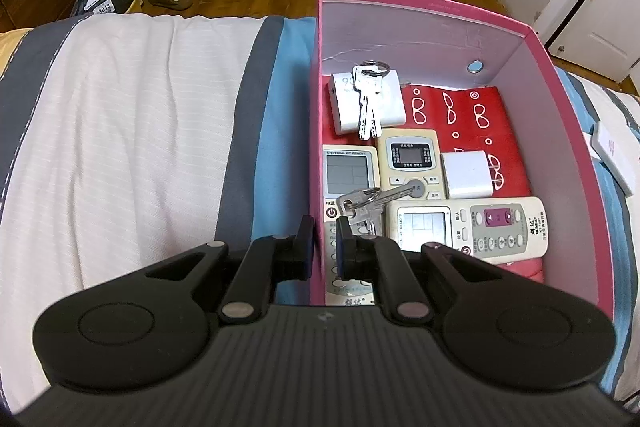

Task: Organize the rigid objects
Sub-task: 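Move the right gripper to the white TCL remote and grasp it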

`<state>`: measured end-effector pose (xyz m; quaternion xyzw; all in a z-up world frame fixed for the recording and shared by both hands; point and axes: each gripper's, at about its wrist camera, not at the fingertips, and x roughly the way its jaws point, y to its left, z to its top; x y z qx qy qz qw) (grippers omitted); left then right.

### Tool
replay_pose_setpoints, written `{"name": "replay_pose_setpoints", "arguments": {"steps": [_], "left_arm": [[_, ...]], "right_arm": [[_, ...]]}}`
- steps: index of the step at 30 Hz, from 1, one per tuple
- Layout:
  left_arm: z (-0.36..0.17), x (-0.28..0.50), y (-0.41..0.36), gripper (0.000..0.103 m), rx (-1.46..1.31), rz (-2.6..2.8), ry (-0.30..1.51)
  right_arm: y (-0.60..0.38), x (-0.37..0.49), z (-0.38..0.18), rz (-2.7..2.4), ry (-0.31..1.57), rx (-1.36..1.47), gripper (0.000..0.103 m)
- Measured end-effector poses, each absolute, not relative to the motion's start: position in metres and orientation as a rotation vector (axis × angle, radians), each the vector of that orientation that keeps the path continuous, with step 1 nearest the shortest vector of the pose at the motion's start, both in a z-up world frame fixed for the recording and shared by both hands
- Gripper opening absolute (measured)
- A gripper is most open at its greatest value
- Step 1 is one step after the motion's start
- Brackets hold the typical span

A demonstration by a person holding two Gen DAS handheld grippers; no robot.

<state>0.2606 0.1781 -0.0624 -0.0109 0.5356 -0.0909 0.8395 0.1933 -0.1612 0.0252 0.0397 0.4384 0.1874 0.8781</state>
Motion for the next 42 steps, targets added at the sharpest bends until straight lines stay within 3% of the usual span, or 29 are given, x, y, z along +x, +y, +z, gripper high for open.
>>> {"name": "replay_pose_setpoints", "arguments": {"steps": [4, 8, 11, 14, 26, 30, 38, 39, 42], "left_arm": [[-0.062, 0.259, 0.177, 0.008, -0.018, -0.185, 1.132], [-0.062, 0.260, 0.176, 0.008, -0.020, -0.182, 1.136], [-0.062, 0.261, 0.176, 0.008, -0.022, -0.180, 1.144], [-0.061, 0.262, 0.177, 0.008, -0.020, -0.180, 1.148], [-0.064, 0.264, 0.173, 0.008, -0.007, -0.171, 1.157], [-0.065, 0.264, 0.173, 0.008, -0.003, -0.170, 1.159], [-0.065, 0.264, 0.173, 0.008, -0.009, -0.171, 1.161], [-0.065, 0.264, 0.173, 0.008, -0.010, -0.170, 1.161], [-0.065, 0.264, 0.173, 0.008, -0.008, -0.170, 1.161]], "right_arm": [[-0.206, 0.174, 0.012, 0.252, 0.887, 0.083, 0.034], [-0.242, 0.168, -0.010, 0.150, 0.897, 0.053, 0.042], [-0.255, 0.168, -0.029, 0.149, 0.936, 0.005, 0.050], [-0.260, 0.179, -0.049, 0.174, 0.966, -0.038, 0.065], [-0.258, 0.199, -0.105, 0.173, 0.976, -0.303, 0.065], [-0.247, 0.197, -0.113, 0.155, 0.954, -0.386, 0.070], [-0.253, 0.202, -0.102, 0.104, 0.981, -0.253, 0.062], [-0.254, 0.200, -0.098, 0.109, 0.968, -0.211, 0.040], [-0.258, 0.201, -0.085, 0.074, 0.965, -0.101, 0.033]]}}
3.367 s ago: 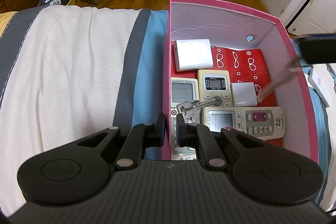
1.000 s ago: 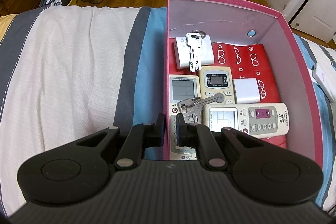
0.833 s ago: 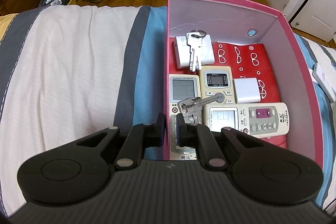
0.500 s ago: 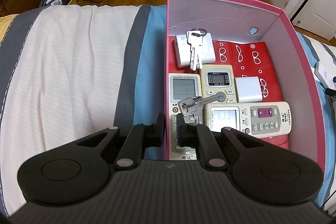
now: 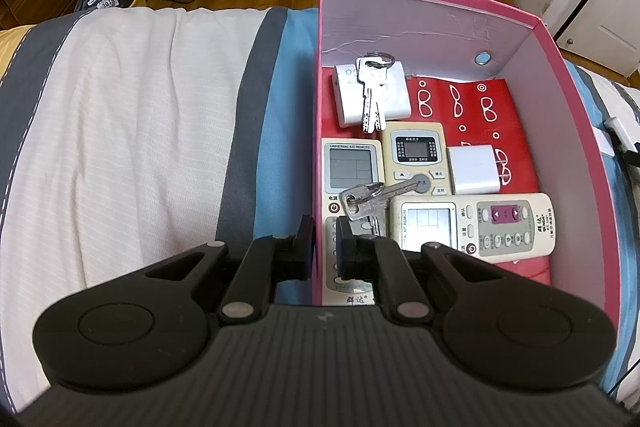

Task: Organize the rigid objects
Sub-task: 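Move the right gripper to the white TCL remote and grasp it, then carry the TCL remote into the box and release it beside the keys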

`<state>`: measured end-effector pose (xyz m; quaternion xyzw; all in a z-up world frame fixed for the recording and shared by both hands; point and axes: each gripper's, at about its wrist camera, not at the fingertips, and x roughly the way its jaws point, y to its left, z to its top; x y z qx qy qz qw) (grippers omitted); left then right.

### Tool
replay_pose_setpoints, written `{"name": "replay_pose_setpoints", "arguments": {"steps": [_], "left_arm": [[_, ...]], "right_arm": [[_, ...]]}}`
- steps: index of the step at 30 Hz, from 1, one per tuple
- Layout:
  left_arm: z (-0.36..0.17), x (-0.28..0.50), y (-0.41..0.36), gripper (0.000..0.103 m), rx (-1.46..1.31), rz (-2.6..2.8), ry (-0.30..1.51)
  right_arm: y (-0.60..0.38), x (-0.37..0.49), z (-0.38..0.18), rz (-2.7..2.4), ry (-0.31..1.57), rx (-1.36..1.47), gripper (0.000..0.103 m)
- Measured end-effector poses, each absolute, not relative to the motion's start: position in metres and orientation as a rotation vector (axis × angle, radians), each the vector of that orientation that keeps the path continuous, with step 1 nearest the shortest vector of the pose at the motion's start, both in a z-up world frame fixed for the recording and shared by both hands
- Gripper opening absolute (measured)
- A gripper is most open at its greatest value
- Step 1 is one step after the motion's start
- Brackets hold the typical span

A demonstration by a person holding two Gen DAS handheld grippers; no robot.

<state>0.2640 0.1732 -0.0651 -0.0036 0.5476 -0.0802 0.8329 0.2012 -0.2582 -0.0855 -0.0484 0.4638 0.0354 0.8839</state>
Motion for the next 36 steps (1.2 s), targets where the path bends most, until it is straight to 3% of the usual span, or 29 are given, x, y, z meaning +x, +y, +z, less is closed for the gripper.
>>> {"name": "replay_pose_setpoints", "arguments": {"steps": [12, 20, 25, 36], "left_arm": [[-0.063, 0.263, 0.175, 0.008, -0.019, -0.174, 1.157], [-0.063, 0.261, 0.175, 0.008, -0.016, -0.174, 1.148], [-0.061, 0.261, 0.176, 0.008, -0.022, -0.174, 1.148], [-0.057, 0.256, 0.176, 0.006, -0.003, -0.178, 1.112]], "right_arm": [[-0.257, 0.193, -0.064, 0.025, 0.985, 0.088, 0.018], [-0.262, 0.197, -0.072, -0.016, 1.064, 0.152, 0.021], [-0.250, 0.206, -0.087, -0.063, 1.102, 0.030, 0.021], [-0.269, 0.189, -0.058, 0.052, 1.022, 0.390, 0.019]]}}
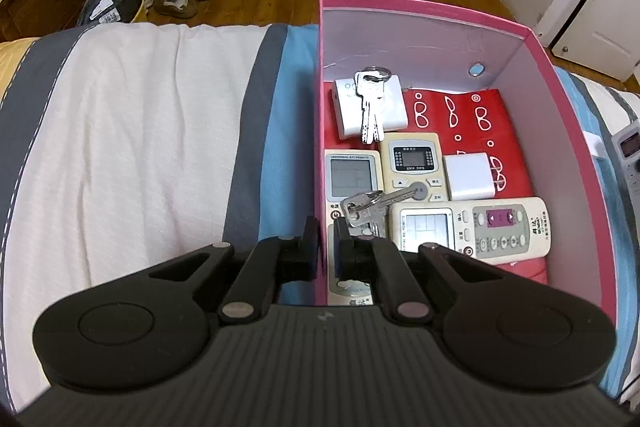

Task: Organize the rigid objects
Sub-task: 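Carry the TCL remote into the box and release it beside the keys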

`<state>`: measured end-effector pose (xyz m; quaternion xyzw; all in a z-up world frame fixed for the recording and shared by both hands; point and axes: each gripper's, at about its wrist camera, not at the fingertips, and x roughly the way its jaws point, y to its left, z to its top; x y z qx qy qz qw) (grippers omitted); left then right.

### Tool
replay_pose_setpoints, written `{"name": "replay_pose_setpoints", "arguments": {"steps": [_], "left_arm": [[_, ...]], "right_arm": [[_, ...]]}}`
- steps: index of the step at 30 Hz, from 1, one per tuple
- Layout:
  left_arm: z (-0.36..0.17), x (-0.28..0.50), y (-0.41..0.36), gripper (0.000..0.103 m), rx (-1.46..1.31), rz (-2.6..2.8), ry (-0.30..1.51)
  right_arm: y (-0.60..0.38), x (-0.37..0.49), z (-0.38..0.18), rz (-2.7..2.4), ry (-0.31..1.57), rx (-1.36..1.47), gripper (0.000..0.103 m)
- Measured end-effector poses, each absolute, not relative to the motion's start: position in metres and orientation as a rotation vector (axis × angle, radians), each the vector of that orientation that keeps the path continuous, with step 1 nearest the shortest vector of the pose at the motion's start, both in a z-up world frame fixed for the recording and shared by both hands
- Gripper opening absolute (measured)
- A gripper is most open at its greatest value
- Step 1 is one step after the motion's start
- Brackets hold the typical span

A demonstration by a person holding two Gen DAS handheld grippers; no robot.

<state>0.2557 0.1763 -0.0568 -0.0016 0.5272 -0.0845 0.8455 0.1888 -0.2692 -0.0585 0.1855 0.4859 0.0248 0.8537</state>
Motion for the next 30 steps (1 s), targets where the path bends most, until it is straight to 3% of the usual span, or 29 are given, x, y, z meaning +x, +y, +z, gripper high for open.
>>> {"name": "replay_pose_setpoints", "arguments": {"steps": [10, 20, 30], "left_arm": [[-0.056, 0.258, 0.180, 0.006, -0.015, -0.186, 1.121], [-0.056, 0.258, 0.181, 0.007, -0.018, -0.190, 1.122], [-0.057, 0.257, 0.184, 0.007, -0.034, -0.203, 1.122]], "right_arm": [[-0.205, 0.182, -0.006, 0.320, 0.960, 0.452, 0.020], [-0.106, 0.200, 0.041, 0.600, 0.930, 0.149, 0.020], [-0.007, 0.267, 0.015, 0.781, 1.021, -0.437, 0.020]]}}
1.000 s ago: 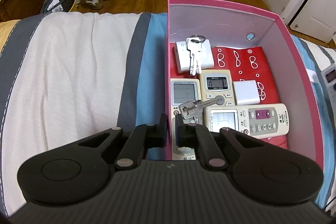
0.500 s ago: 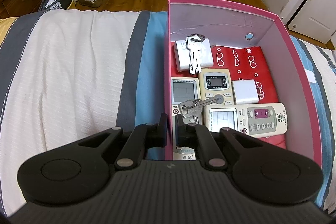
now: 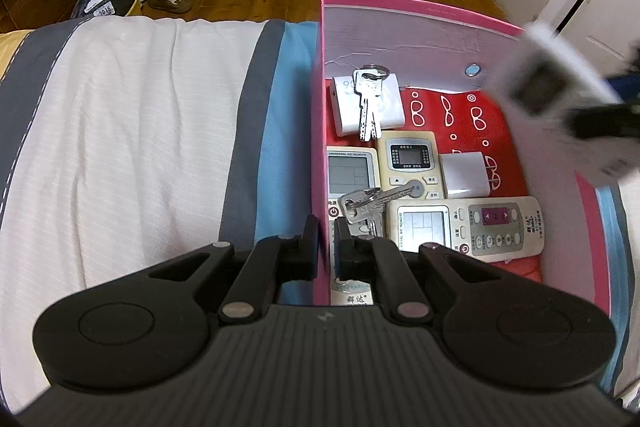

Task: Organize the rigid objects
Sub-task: 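Carry the TCL remote into the box and release it beside the keys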

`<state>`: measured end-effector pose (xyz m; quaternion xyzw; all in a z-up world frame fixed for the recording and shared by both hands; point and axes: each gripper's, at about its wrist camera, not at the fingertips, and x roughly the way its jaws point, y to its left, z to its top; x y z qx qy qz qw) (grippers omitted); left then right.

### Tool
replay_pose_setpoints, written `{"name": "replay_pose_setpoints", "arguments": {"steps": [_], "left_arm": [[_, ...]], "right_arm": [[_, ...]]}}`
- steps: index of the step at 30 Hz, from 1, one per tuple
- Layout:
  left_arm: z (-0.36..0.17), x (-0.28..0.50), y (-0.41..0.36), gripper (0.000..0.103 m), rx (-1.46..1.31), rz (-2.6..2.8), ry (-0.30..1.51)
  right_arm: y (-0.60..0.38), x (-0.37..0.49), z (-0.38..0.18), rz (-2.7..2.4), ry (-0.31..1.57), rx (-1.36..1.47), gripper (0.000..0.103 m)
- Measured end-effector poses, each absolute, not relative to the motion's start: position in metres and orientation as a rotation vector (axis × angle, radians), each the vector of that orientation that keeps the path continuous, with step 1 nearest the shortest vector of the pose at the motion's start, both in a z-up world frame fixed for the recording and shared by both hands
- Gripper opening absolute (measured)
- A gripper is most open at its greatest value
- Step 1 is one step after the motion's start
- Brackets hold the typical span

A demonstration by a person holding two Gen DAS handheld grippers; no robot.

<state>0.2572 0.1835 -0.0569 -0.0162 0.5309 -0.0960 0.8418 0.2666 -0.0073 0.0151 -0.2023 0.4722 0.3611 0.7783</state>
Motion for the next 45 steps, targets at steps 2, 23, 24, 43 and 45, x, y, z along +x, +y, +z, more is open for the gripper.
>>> {"name": "replay_pose_setpoints", "arguments": {"steps": [2, 23, 24, 43, 45], "left_arm": [[-0.057, 0.257, 0.185, 0.007, -0.038, -0.207, 1.122], [-0.060, 0.260, 0.191, 0.007, -0.064, -0.237, 1.121], [-0.061, 0.260, 0.191, 0.007, -0.063, -0.236, 1.121], [-0.060, 0.259, 0.191, 0.007, -0.061, -0.237, 1.120], [-0.060, 0.259, 0.191, 0.007, -0.063, -0.237, 1.121]], "right_arm": [[0.005, 0.284, 0.001, 0.806, 1.080, -0.527, 0.020], [0.036, 0.346, -0.046, 1.025, 1.322, -0.743, 0.020], [0.036, 0.348, -0.048, 1.029, 1.327, -0.744, 0.020], [0.031, 0.364, -0.061, 0.946, 1.304, -0.798, 0.033], [0.030, 0.364, -0.057, 0.918, 1.268, -0.818, 0.036]]}}
